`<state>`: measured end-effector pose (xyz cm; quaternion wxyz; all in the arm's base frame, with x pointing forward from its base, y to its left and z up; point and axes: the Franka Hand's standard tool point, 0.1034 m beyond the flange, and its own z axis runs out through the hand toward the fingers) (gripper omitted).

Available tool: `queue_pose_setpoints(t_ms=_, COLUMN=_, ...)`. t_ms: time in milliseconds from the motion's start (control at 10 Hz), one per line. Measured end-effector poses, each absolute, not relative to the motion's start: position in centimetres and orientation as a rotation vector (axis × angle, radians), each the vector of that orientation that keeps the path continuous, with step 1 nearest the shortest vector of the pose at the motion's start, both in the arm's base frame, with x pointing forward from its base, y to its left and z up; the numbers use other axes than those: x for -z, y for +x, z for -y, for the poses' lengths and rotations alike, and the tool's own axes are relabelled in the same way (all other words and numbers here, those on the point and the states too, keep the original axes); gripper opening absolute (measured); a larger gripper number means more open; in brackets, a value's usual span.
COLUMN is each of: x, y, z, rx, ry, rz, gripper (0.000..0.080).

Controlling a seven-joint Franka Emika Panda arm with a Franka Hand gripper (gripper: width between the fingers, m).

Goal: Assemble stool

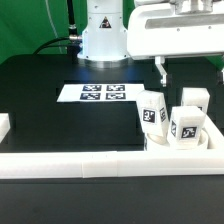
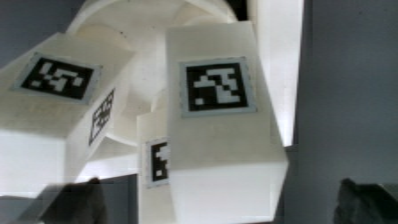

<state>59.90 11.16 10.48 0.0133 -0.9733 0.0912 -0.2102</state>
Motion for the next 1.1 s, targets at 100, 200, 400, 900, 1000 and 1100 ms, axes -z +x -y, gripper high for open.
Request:
queue_pose_setpoints(t_ms=100, x=-10.4, y=59.9, z=-11.2, rx=0.654, ry=-3.033, rz=-0.284, gripper=0.0649)
queue_pose_setpoints(t_ms=200, x=-10.4, y=59.9, z=-11.2, rx=0.653, ry=-3.033, rz=-0.284, gripper=0.0649)
queue_pose_setpoints(t_ms=400, x=-10.3, y=59.8, z=-11.1, rx=0.62, ry=-3.043, rz=-0.284, gripper=0.0649)
queue_pose_setpoints(t_ms=900, x=-9.9, y=59.5, z=-10.0, rx=0.269, ry=-3.125, rz=-0.254, gripper=0.0649)
queue_pose_setpoints(t_ms=1000, x=-10.0, y=59.2, z=-10.1, rx=0.173, ry=-3.134, rz=-0.252, gripper=0.0649)
queue_pose_setpoints(t_ms=1100, x=-10.2, y=59.4, z=-10.6, rx=0.183, ry=-3.131, rz=-0.242, gripper=0.0649)
